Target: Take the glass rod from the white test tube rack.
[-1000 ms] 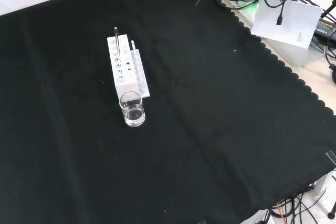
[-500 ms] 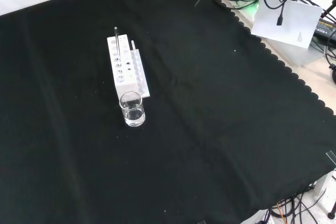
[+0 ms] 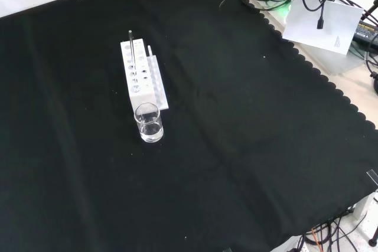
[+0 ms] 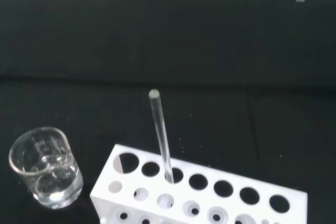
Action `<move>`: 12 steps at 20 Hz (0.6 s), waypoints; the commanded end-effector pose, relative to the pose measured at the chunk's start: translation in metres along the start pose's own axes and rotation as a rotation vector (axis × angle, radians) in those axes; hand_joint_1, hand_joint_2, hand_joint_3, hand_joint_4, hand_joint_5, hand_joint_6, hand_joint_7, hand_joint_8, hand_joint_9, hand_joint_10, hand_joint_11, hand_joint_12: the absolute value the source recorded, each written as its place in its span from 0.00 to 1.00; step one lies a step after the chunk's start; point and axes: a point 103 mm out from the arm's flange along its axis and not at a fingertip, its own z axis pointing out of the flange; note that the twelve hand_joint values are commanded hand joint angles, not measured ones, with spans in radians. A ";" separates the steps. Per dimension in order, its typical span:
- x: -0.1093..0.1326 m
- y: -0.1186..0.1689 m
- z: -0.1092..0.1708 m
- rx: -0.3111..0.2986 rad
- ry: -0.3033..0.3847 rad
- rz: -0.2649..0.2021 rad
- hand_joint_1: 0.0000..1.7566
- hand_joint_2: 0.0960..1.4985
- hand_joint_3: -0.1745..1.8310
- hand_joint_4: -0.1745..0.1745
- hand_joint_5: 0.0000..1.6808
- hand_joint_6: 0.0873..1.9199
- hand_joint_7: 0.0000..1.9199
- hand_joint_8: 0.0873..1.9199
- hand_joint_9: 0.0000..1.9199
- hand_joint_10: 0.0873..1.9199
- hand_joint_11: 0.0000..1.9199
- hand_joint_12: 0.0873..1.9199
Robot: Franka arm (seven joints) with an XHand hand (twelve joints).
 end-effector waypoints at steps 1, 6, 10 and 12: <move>0.002 0.011 0.024 0.019 -0.004 -0.013 0.37 0.77 0.00 0.18 0.06 0.00 0.04 0.42 0.13 0.45 0.00 0.73; 0.007 0.011 0.032 0.029 -0.009 -0.016 0.36 0.77 0.00 0.18 0.06 0.00 0.05 0.42 0.14 0.44 0.00 0.74; 0.015 0.014 0.046 0.046 -0.015 -0.021 0.36 0.77 0.00 0.18 0.06 0.00 0.06 0.43 0.16 0.45 0.00 0.74; 0.017 0.015 0.051 0.053 -0.017 -0.023 0.36 0.77 0.00 0.17 0.06 0.00 0.06 0.43 0.17 0.45 0.01 0.75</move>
